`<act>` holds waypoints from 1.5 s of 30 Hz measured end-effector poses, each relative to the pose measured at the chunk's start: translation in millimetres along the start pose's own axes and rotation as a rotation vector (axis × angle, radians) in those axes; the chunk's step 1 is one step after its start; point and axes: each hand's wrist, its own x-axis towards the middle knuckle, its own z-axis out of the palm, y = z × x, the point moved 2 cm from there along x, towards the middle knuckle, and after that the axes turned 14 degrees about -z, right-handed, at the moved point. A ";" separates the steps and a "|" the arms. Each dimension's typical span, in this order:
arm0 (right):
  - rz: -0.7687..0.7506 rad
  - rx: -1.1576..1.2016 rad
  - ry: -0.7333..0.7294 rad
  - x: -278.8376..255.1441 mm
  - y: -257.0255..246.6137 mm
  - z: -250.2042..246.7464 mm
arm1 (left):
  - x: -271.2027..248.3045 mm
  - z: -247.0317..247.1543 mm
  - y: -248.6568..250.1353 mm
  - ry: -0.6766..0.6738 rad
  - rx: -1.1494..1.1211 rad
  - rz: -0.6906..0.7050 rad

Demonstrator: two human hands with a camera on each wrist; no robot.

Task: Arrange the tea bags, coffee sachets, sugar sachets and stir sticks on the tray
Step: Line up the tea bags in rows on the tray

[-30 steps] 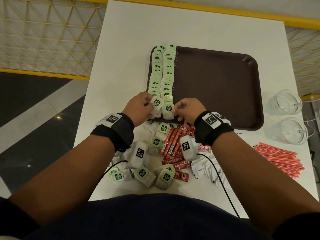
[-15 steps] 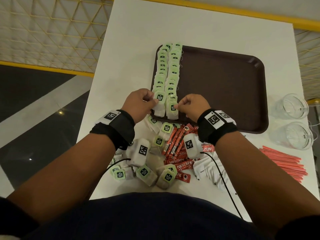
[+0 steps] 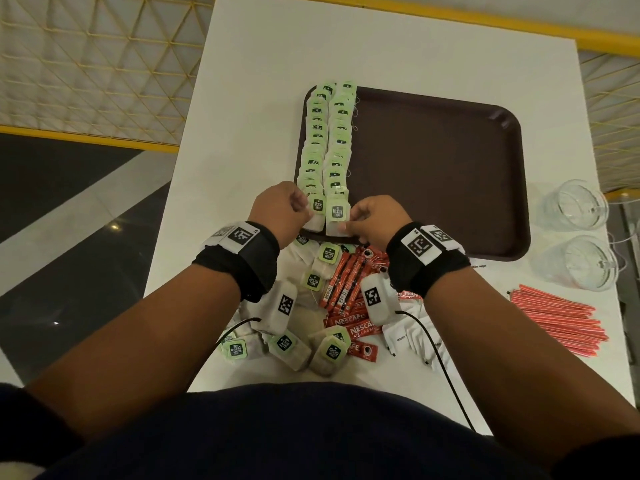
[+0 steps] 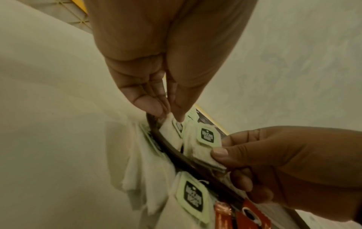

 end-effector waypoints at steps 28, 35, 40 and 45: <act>0.050 -0.113 0.128 22.0 4.8 9.4 | 7.0 3.6 12.6 0.060 0.144 -0.049; -0.009 -0.166 0.159 2.6 -3.8 -6.9 | -3.8 -13.8 0.9 0.068 0.053 -0.004; -0.111 -0.258 0.024 -21.1 -20.5 -4.0 | -12.3 -23.0 -18.0 0.025 0.182 0.017; -0.037 -0.534 -0.161 -31.0 -18.2 16.5 | -14.2 -16.8 -30.2 -0.007 0.352 -0.164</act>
